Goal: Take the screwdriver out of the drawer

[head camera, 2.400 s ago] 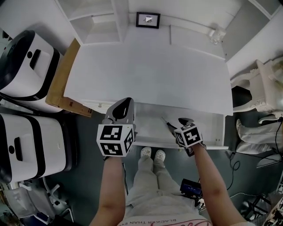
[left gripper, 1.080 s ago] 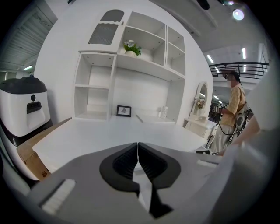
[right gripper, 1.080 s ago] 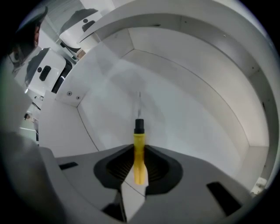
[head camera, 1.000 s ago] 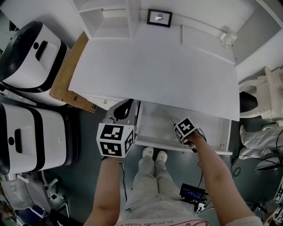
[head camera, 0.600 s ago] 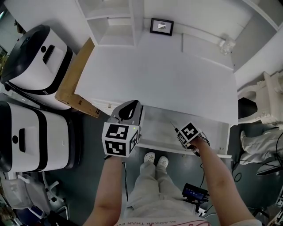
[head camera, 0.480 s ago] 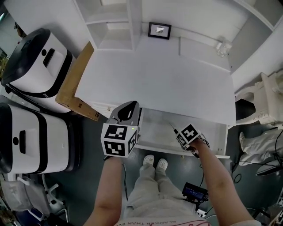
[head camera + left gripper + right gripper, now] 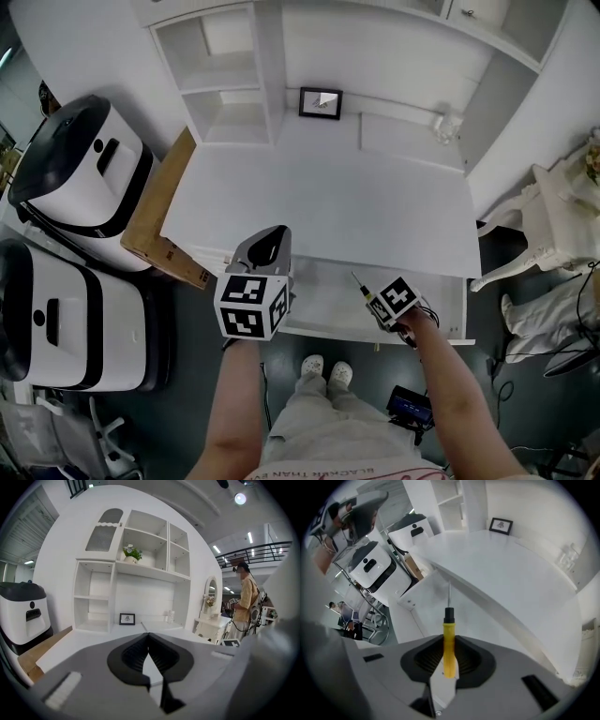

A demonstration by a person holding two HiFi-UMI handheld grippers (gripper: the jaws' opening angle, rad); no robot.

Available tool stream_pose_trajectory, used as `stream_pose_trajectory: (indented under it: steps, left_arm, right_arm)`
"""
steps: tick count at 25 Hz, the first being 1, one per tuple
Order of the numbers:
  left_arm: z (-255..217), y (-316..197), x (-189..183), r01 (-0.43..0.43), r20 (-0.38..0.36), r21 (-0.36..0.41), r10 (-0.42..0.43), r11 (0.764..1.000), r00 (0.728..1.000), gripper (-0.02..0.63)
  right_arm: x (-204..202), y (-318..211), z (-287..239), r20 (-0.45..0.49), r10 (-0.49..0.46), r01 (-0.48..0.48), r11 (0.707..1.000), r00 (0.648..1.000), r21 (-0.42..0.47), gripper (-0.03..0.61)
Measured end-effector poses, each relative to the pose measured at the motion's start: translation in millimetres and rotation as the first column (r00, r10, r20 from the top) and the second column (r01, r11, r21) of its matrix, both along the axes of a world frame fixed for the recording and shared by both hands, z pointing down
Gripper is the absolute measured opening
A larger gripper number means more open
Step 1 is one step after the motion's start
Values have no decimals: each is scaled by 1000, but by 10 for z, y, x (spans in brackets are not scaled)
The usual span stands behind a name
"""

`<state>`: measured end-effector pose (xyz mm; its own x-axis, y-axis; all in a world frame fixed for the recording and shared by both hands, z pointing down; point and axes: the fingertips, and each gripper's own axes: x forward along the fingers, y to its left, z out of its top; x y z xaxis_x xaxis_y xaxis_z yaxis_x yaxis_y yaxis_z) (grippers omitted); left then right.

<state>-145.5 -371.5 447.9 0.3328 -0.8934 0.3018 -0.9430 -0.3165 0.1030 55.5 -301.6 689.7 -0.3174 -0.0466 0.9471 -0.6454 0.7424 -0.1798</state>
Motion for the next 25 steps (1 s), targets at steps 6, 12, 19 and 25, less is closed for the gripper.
stream_pose_trajectory:
  steps: [6, 12, 19, 25]
  left_arm:
    - [-310, -30, 133, -16, 8, 59, 16, 998, 1000, 9]
    - [-591, -39, 270, -27, -4, 119, 28, 993, 1000, 9]
    - [-942, -26, 394, -26, 6, 194, 25, 981, 1000, 9]
    - [-1273, -19, 513, -39, 35, 263, 30, 964, 999, 9]
  right_arm:
    - [56, -108, -319, 36, 44, -46, 997, 998, 61, 81]
    - [139, -245, -688, 85, 83, -95, 984, 993, 150, 81]
    - [196, -346, -1117, 149, 105, -141, 956, 983, 257, 81]
    - [187, -489, -1632, 213, 110, -186, 907, 971, 377, 81]
